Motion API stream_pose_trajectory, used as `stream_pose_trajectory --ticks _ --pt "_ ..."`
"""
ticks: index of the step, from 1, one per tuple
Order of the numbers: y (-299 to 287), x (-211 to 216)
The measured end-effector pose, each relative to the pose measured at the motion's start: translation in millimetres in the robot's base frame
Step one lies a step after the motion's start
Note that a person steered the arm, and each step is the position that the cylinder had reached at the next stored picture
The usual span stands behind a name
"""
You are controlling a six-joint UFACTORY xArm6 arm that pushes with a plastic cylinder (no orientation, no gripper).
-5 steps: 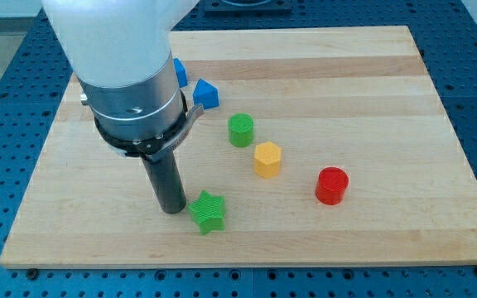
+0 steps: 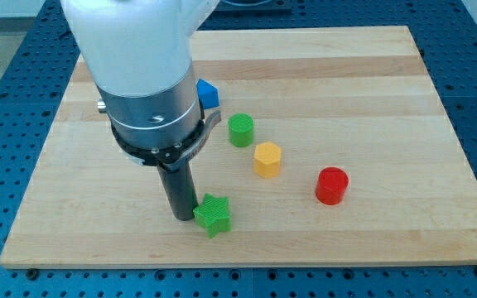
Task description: Push the green star down a bit
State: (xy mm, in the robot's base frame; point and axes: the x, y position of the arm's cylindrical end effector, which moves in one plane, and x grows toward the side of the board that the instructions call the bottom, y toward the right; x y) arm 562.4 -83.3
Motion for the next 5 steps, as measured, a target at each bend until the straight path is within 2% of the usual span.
stream_pose_trajectory --ticks 2,4,5 --pt "0 -3" --pt "38 3" --pt "30 2"
